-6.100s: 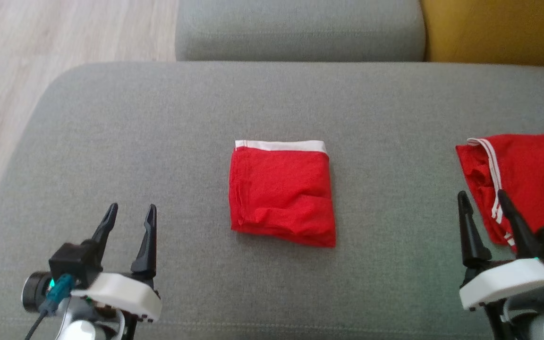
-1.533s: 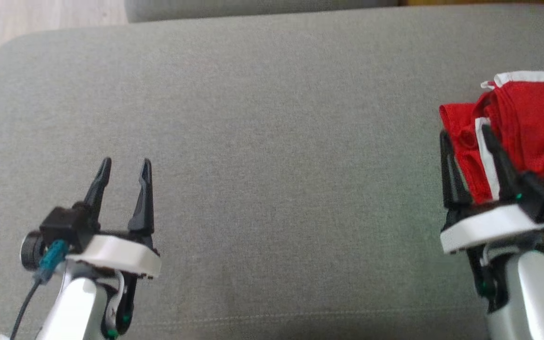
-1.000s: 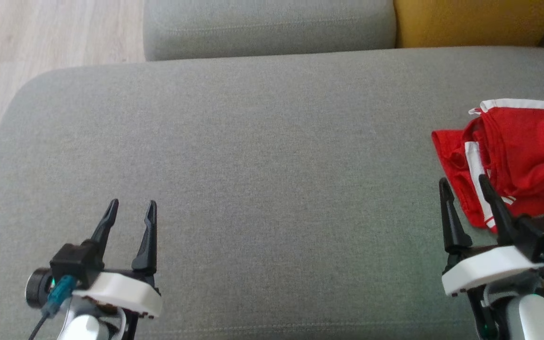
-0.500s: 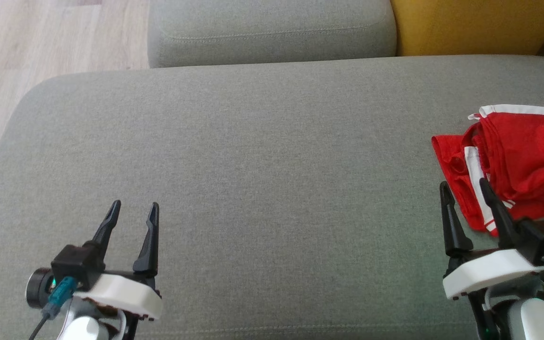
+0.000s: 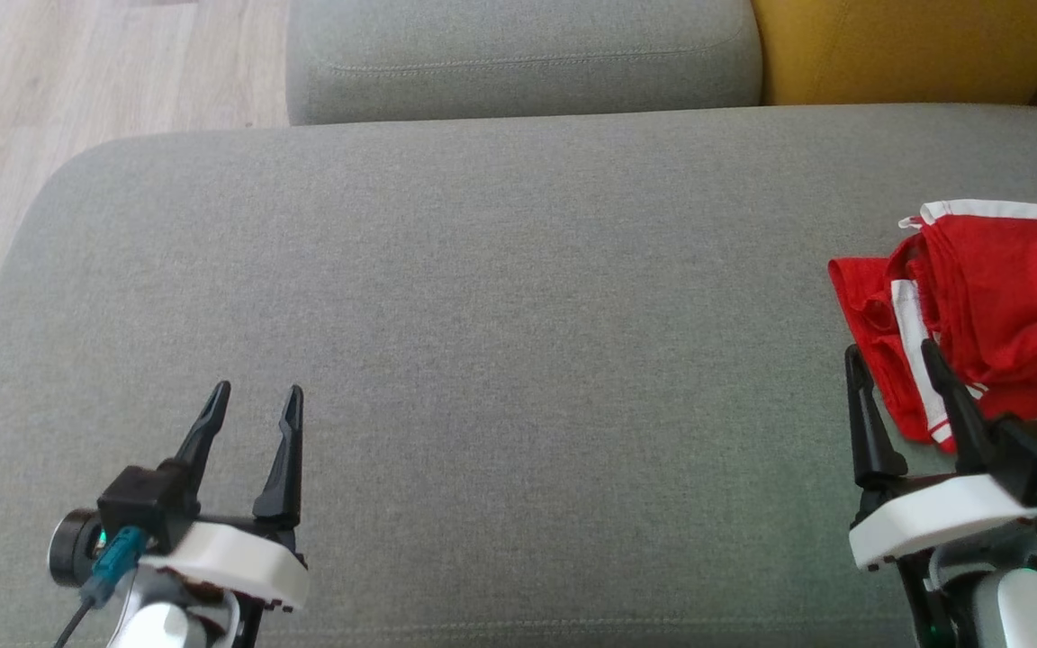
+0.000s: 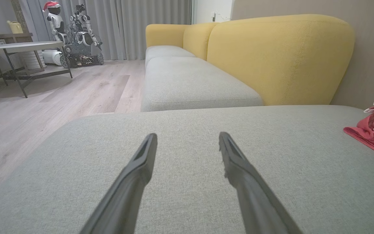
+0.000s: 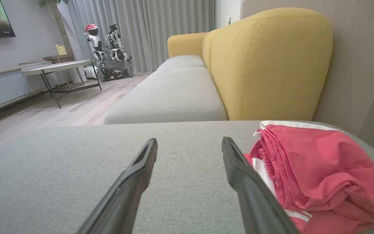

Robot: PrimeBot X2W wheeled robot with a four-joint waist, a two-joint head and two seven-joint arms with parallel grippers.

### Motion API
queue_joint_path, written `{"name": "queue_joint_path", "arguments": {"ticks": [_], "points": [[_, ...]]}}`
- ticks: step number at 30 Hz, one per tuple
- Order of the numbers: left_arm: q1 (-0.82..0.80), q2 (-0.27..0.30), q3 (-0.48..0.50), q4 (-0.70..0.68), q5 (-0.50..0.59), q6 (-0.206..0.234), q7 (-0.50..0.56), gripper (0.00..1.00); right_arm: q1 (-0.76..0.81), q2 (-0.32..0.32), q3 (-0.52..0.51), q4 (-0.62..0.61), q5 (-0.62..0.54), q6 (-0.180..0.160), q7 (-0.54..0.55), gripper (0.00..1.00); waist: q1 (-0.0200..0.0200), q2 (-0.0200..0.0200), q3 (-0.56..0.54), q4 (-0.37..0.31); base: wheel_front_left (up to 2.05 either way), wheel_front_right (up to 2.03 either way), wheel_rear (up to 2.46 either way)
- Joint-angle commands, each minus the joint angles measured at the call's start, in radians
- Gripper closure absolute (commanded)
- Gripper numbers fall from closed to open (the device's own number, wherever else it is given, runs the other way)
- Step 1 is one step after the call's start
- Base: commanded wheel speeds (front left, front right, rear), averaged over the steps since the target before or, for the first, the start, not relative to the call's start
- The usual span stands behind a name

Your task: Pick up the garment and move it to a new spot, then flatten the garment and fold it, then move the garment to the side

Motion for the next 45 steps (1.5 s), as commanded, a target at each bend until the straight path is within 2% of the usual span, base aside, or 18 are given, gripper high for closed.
{"name": "queue_joint_path", "arguments": {"ticks": [1, 19, 20, 25, 45], "points": [[-0.058, 0.026, 0.033, -0.034, -0.006, 0.008, -0.004, 0.00, -0.025, -0.003, 0.021, -0.036, 0.000, 0.007, 0.001, 0.00, 0.0000, -0.0001, 0.001, 0.000, 0.00, 0.00, 0.00], [-0.061, 0.031, 0.028, -0.038, -0.008, 0.010, -0.011, 0.00, -0.025, -0.002, 0.018, -0.040, 0.007, 0.007, 0.003, 0.00, 0.0000, -0.0001, 0.006, -0.002, 0.00, 0.00, 0.00], [-0.001, 0.007, -0.008, -0.004, -0.003, 0.007, -0.002, 1.00, 0.000, 0.000, -0.003, 0.000, 0.002, 0.000, 0.001, 1.00, 0.0000, -0.0001, 0.006, -0.001, 0.00, 0.00, 0.00], [0.026, -0.014, -0.019, 0.051, -0.007, 0.006, 0.000, 1.00, 0.015, 0.002, -0.001, 0.061, 0.006, 0.000, 0.001, 1.00, 0.0000, -0.0001, 0.006, -0.001, 0.00, 0.00, 0.00], [0.005, -0.040, 0.043, 0.066, -0.220, -0.030, 0.051, 1.00, -0.010, -0.004, -0.007, 0.092, 0.250, 0.001, 0.009, 1.00, 0.0000, -0.0001, 0.005, -0.001, 0.00, 0.00, 0.00]]}}
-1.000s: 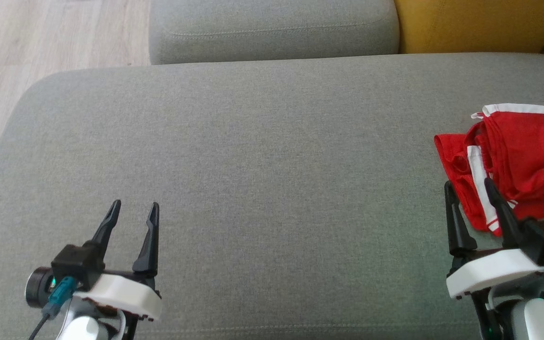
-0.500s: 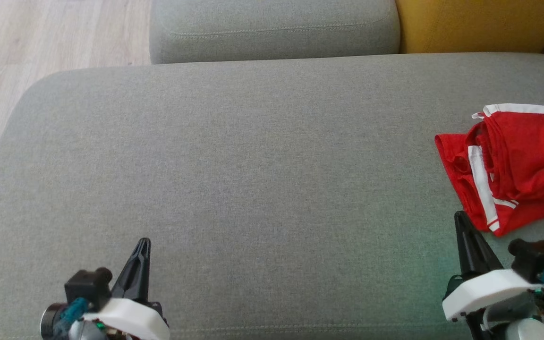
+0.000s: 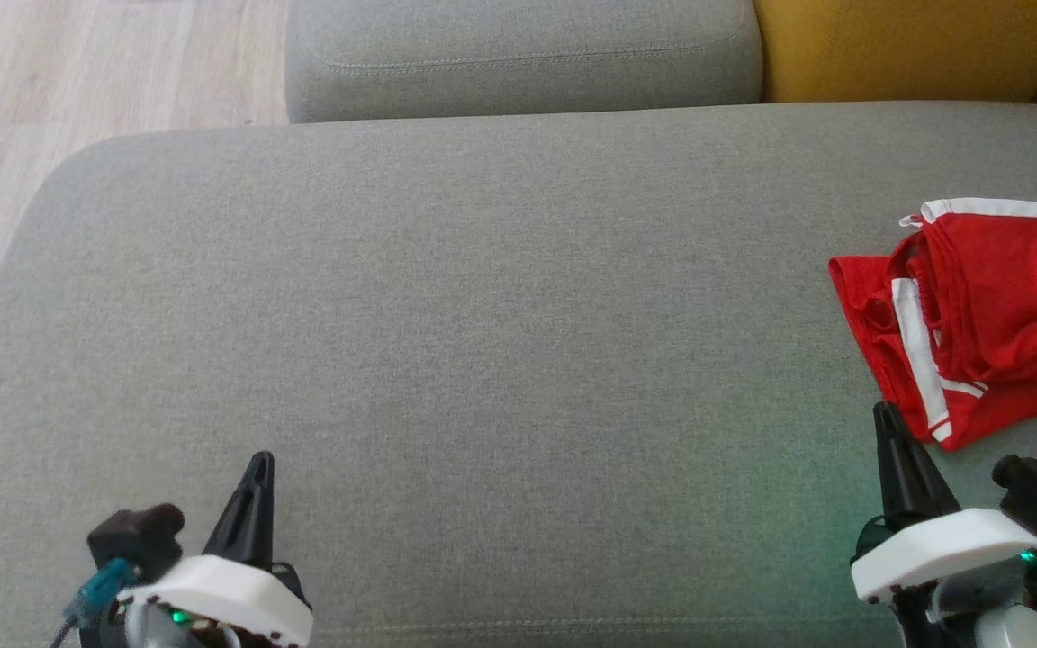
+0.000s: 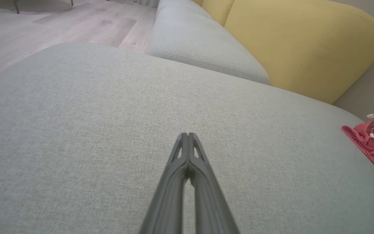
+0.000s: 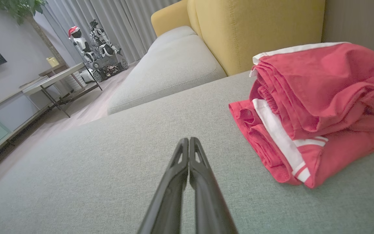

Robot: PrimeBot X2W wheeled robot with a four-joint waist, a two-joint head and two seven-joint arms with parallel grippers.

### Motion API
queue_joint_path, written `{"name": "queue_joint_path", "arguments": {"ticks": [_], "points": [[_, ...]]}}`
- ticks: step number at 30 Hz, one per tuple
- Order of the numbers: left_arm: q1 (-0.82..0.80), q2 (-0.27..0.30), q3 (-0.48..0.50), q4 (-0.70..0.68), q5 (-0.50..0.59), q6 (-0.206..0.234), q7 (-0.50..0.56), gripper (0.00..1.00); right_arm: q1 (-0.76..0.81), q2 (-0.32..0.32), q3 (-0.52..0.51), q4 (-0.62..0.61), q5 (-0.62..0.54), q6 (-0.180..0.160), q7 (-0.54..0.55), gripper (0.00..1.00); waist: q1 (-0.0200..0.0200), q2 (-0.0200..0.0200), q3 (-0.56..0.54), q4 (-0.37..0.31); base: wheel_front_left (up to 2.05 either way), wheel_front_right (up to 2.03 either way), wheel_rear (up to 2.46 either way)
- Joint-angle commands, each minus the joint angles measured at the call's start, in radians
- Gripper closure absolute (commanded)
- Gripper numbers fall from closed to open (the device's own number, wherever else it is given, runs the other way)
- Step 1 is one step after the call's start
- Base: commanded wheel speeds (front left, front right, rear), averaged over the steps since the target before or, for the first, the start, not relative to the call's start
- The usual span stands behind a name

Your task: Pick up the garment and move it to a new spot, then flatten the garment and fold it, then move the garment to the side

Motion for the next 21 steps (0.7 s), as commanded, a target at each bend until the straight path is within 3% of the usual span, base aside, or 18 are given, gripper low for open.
{"name": "queue_joint_path", "arguments": {"ticks": [1, 21], "points": [[-0.055, 0.008, 0.031, -0.025, -0.031, -0.009, 0.004, 1.00, -0.046, -0.007, -0.003, -0.027, 0.036, 0.001, 0.000, 1.00, 0.0000, 0.0000, 0.000, 0.000, 0.00, 0.00, 0.00], [-0.075, -0.021, 0.097, -0.012, -0.241, -0.046, 0.056, 1.00, -0.071, -0.011, -0.013, 0.004, 0.277, 0.002, 0.011, 1.00, 0.0000, 0.0000, -0.001, 0.001, 0.00, 0.00, 0.00]]}}
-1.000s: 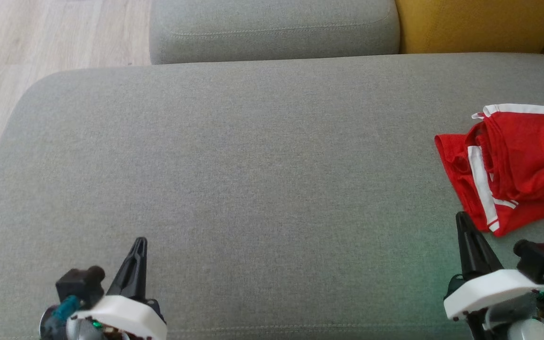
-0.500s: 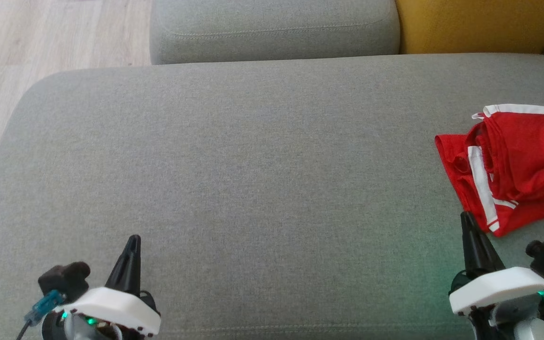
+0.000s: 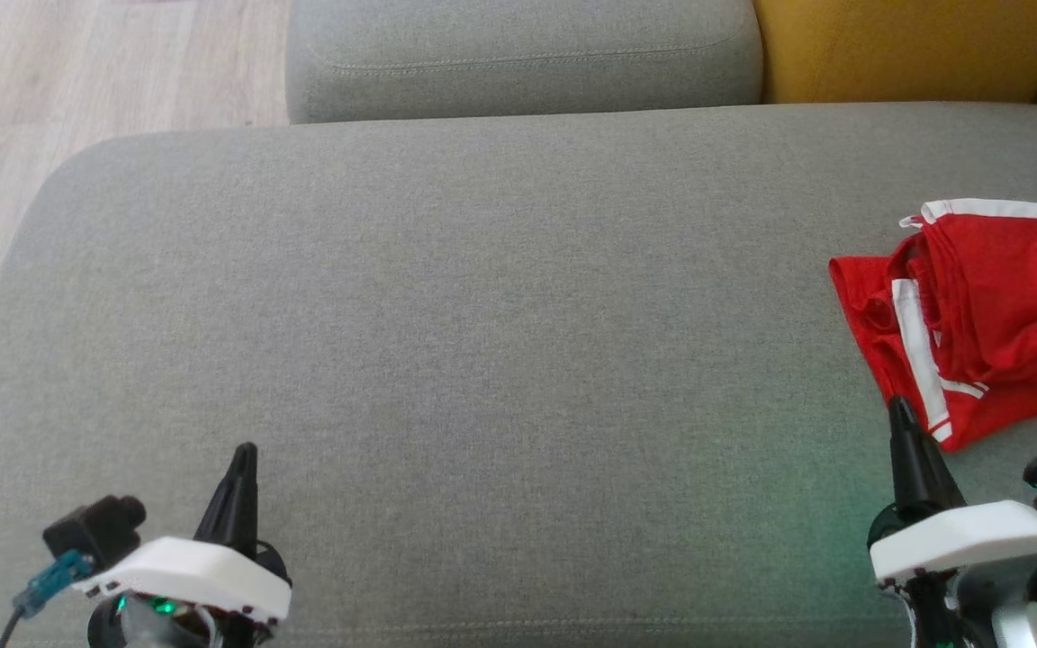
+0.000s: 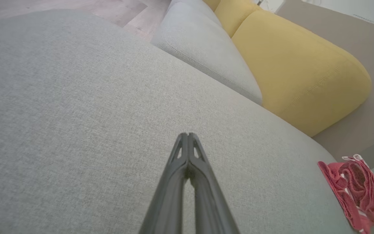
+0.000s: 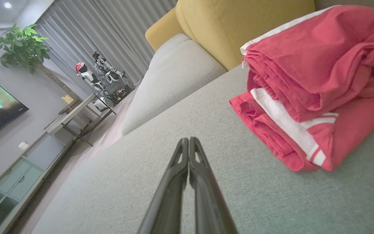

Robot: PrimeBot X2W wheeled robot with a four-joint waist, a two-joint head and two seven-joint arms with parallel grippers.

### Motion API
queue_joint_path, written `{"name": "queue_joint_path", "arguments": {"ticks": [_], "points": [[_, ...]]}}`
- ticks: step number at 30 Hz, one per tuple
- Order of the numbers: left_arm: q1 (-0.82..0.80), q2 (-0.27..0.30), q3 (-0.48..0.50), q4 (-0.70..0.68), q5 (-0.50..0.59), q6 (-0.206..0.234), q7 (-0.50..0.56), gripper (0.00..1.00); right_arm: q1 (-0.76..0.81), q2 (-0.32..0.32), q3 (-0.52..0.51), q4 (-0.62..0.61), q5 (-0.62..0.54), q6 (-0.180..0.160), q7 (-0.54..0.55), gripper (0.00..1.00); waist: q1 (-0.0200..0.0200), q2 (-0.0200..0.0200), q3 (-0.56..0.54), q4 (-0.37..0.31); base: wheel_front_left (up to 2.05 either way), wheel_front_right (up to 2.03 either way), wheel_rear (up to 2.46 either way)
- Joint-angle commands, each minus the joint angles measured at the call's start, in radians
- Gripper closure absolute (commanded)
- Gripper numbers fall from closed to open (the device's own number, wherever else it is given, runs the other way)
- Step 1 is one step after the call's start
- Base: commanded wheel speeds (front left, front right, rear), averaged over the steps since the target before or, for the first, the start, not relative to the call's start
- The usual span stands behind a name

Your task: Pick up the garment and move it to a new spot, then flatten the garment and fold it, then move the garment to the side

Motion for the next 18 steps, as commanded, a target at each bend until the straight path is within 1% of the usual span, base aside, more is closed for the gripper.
{"name": "queue_joint_path", "arguments": {"ticks": [1, 18], "points": [[-0.058, 0.009, 0.031, -0.026, -0.021, -0.006, 0.006, 1.00, -0.050, -0.011, 0.000, -0.027, 0.026, 0.002, 0.002, 1.00, 0.0000, 0.0000, 0.000, 0.000, 0.00, 0.00, 0.00], [-0.075, -0.018, 0.089, -0.016, -0.198, -0.037, 0.052, 1.00, -0.071, -0.012, -0.010, 0.000, 0.229, 0.003, 0.012, 1.00, 0.0000, 0.0000, -0.001, 0.001, 0.00, 0.00, 0.00]]}}
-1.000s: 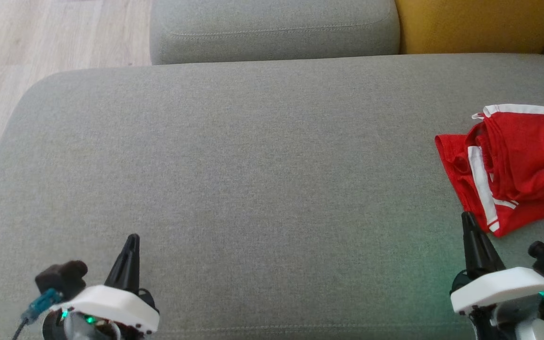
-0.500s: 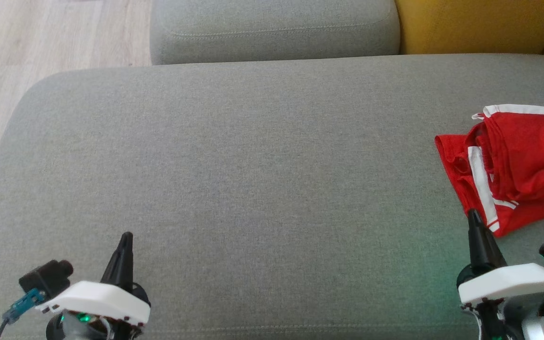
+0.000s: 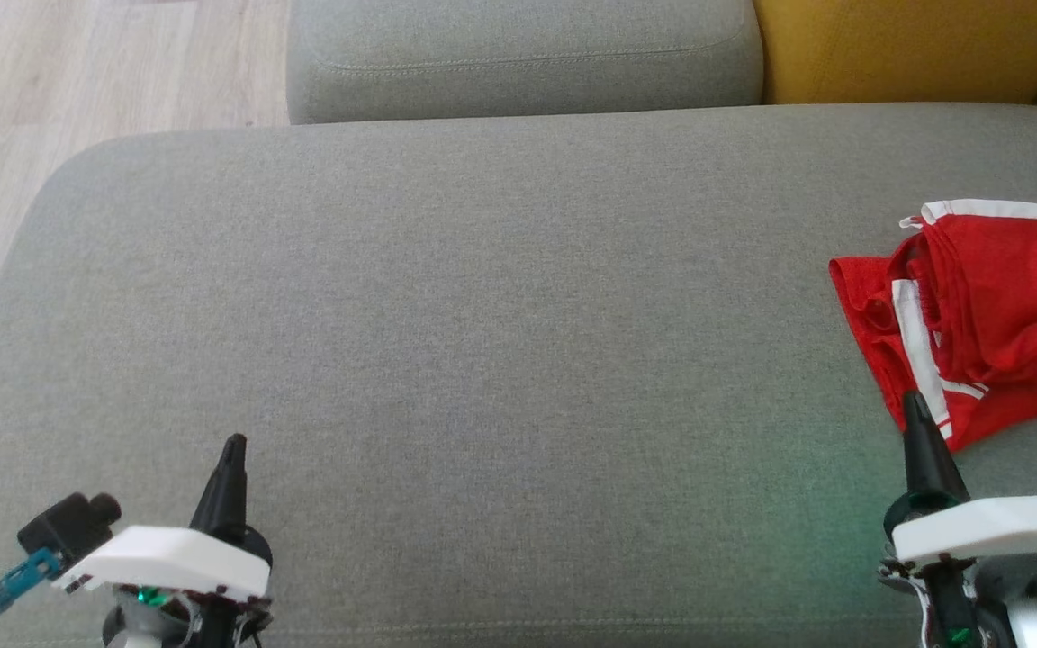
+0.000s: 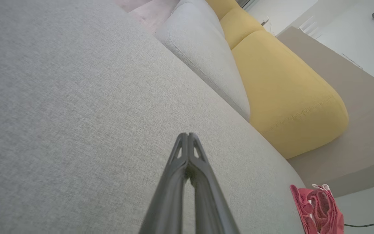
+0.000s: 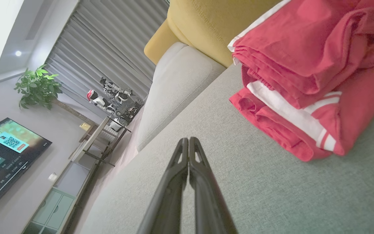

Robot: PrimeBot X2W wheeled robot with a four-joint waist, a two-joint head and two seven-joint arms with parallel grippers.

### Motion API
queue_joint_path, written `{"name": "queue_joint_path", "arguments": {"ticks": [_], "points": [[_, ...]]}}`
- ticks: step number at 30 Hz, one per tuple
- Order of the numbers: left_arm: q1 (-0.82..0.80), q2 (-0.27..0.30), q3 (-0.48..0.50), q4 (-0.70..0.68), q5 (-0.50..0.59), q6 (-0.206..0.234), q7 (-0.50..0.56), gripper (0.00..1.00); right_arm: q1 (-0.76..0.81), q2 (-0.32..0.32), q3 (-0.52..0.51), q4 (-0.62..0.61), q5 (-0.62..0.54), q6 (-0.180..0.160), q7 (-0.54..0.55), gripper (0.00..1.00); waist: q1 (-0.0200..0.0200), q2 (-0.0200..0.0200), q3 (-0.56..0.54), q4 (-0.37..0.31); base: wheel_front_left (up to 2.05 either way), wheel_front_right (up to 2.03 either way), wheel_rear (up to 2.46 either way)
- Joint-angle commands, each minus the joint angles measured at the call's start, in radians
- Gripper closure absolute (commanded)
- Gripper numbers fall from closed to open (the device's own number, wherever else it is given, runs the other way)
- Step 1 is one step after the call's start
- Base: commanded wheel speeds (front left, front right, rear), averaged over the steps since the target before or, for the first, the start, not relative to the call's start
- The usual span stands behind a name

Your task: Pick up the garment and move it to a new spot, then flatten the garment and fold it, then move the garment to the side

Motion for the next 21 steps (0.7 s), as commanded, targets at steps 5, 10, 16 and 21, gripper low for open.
{"name": "queue_joint_path", "arguments": {"ticks": [5, 10, 16, 21], "points": [[-0.060, 0.002, 0.051, -0.026, -0.063, -0.019, 0.015, 1.00, -0.055, -0.013, 0.002, -0.021, 0.077, 0.004, 0.006, 1.00, 0.0000, 0.0000, 0.000, 0.000, 0.00, 0.00, 0.00], [-0.065, -0.006, 0.068, -0.023, -0.115, -0.028, 0.029, 1.00, -0.061, -0.013, -0.001, -0.013, 0.136, 0.004, 0.009, 1.00, 0.0000, 0.0000, -0.001, 0.000, 0.00, 0.00, 0.00], [-0.071, -0.016, 0.090, -0.019, -0.176, -0.039, 0.046, 1.00, -0.069, -0.013, -0.005, -0.004, 0.207, 0.004, 0.013, 1.00, 0.0000, 0.0000, -0.001, 0.000, 0.00, 0.00, 0.00], [-0.076, -0.024, 0.107, -0.016, -0.228, -0.048, 0.060, 1.00, -0.075, -0.013, -0.009, 0.004, 0.267, 0.005, 0.017, 1.00, 0.0000, 0.0000, -0.001, 0.001, 0.00, 0.00, 0.00]]}}
